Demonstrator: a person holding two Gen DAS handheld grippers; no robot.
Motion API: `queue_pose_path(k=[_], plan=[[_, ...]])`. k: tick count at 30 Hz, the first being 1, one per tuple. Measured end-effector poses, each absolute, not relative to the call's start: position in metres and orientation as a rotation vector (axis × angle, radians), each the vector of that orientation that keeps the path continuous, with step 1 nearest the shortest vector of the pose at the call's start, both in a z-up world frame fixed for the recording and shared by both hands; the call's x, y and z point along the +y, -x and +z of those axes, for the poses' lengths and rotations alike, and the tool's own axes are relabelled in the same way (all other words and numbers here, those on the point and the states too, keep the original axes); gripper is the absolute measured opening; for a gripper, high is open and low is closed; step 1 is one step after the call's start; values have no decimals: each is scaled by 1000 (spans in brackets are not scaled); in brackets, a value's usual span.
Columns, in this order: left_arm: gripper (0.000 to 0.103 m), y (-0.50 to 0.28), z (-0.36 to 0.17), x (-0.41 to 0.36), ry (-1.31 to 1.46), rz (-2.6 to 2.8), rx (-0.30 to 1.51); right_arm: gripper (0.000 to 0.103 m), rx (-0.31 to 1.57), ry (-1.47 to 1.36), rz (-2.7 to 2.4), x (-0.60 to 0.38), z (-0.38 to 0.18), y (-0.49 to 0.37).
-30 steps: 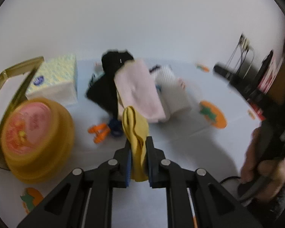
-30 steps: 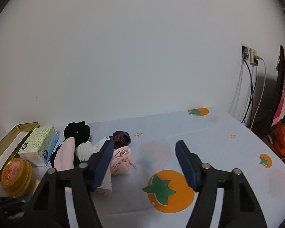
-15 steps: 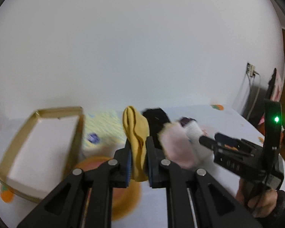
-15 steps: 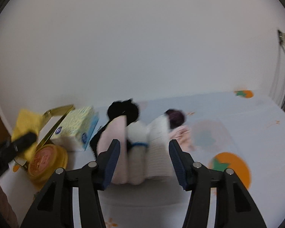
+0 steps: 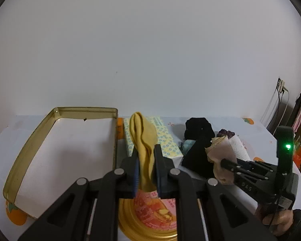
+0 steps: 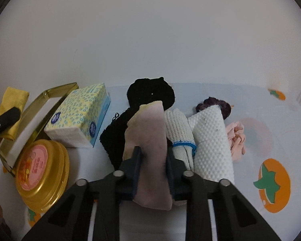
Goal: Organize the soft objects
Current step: 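Grasp the pink folded towel with the right gripper while the left holds the yellow cloth, then carry both cloths over the gold tray and open both grippers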
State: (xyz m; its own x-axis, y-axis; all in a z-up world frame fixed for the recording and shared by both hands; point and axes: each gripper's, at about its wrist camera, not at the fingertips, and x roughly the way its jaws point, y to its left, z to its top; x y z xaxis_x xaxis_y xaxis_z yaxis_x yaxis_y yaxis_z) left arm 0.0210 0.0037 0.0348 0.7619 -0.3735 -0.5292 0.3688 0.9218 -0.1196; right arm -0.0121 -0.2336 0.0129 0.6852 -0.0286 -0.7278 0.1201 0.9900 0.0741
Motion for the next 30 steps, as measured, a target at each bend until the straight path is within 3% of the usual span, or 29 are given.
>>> queue_pose_path(k=[7, 15, 30], plan=[[11, -11, 43, 4, 30, -477, 557, 6, 680, -155, -76, -235, 40, 46], [11, -13, 51, 22, 83, -473, 549, 6, 592, -269, 47, -208, 70, 71], [11, -59, 59, 114, 139, -110, 532, 6, 642, -481, 291, -111, 75, -38]])
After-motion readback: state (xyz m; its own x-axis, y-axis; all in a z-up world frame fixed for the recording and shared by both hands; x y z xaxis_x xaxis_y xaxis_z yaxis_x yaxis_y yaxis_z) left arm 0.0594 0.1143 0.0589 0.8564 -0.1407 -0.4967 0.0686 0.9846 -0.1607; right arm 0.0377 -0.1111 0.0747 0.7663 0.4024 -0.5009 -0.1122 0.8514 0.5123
